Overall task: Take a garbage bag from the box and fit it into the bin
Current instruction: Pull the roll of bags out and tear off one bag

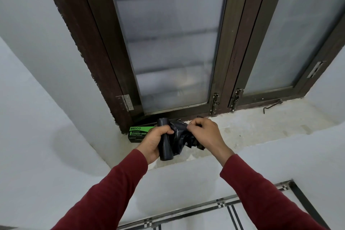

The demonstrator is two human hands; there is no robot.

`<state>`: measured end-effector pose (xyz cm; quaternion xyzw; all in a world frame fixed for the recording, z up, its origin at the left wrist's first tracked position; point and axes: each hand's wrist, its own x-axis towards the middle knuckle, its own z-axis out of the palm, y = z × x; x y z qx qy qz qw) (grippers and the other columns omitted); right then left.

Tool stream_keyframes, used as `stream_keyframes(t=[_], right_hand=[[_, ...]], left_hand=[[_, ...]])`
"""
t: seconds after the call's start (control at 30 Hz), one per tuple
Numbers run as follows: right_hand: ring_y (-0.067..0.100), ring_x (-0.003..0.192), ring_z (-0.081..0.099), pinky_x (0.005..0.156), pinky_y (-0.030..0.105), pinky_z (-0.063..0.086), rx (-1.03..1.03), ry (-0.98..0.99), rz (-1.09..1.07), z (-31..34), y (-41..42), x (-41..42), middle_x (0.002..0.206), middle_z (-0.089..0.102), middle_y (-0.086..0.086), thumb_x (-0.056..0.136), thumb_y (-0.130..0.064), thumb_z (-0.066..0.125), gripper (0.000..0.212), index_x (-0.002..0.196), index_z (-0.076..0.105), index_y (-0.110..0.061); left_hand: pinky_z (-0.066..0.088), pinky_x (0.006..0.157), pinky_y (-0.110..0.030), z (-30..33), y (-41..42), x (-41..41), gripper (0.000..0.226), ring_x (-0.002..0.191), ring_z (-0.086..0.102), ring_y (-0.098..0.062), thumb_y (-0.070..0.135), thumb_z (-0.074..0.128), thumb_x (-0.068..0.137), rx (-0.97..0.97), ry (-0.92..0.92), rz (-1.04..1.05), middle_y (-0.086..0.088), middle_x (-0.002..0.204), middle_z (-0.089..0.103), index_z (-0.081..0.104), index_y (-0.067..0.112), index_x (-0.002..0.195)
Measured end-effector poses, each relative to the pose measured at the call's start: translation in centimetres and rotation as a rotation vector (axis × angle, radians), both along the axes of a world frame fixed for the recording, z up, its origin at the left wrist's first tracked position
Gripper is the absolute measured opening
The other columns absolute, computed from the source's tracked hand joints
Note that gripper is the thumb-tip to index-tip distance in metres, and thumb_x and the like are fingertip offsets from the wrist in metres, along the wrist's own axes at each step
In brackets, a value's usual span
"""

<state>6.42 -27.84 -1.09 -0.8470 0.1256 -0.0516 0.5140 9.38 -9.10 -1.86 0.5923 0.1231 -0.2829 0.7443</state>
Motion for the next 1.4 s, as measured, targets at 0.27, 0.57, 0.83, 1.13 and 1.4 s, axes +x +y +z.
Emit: stream_keyframes(t=[0.27, 0.57, 0.83, 1.13, 1.4], right_hand=[[0.005, 0.099, 0.065, 0.070, 0.000, 0.039, -0.044, 0.032, 0.043, 0.0, -0.6, 0.1, 0.106, 0.068, -0.015, 0.070, -0.041, 0.093, 0.058, 0.123, 0.070, -0.036], [0.013, 0.083, 0.071, 0.076, 0.026, 0.057, -0.263, 0.096, -0.016, -0.2, 0.5, 0.3, 0.086, 0.076, -0.007, 0.078, -0.033, 0.086, 0.014, 0.091, 0.082, -0.032], [0.021, 0.093, 0.072, 0.080, 0.028, 0.056, -0.304, 0.047, -0.104, 0.1, 1.8, 1.0, 0.096, 0.078, -0.004, 0.077, -0.032, 0.084, 0.018, 0.095, 0.082, -0.030], [0.032, 0.089, 0.070, 0.073, 0.028, 0.052, -0.396, 0.180, -0.212, -1.2, -2.1, 1.1, 0.090, 0.075, 0.010, 0.084, -0.022, 0.069, 0.015, 0.088, 0.081, -0.015], [0.011, 0.073, 0.066, 0.059, 0.020, 0.046, 0.103, 0.077, -0.207, -2.0, -3.3, 0.1, 0.074, 0.071, -0.009, 0.089, -0.033, 0.074, 0.017, 0.073, 0.072, -0.026]], left_hand=[[0.061, 0.089, -0.047, -0.1, -0.5, 0.4, 0.047, 0.093, 0.074, -0.033, 0.012, 0.073, 0.065, 0.058, -0.106, -0.026, -0.019, 0.102, 0.078, 0.074, 0.005, 0.112], [0.062, 0.066, -0.037, 0.2, -2.2, -0.5, 0.024, 0.076, 0.073, -0.026, 0.006, 0.072, 0.070, 0.158, -0.180, -0.007, -0.014, 0.082, 0.072, 0.071, 0.007, 0.094], [0.063, 0.060, -0.044, 1.4, -2.6, -0.7, 0.023, 0.066, 0.071, -0.030, -0.008, 0.058, 0.078, 0.049, -0.121, 0.098, -0.018, 0.078, 0.070, 0.069, 0.003, 0.094], [0.052, 0.053, -0.032, 4.0, -2.5, -1.5, 0.021, 0.050, 0.054, -0.021, 0.005, 0.063, 0.057, -0.043, -0.146, -0.018, -0.011, 0.062, 0.054, 0.057, 0.005, 0.077], [0.053, 0.058, -0.035, 4.3, -1.3, 1.3, 0.008, 0.047, 0.056, -0.020, -0.001, 0.055, 0.082, -0.040, -0.058, 0.106, -0.008, 0.063, 0.054, 0.056, 0.007, 0.081]])
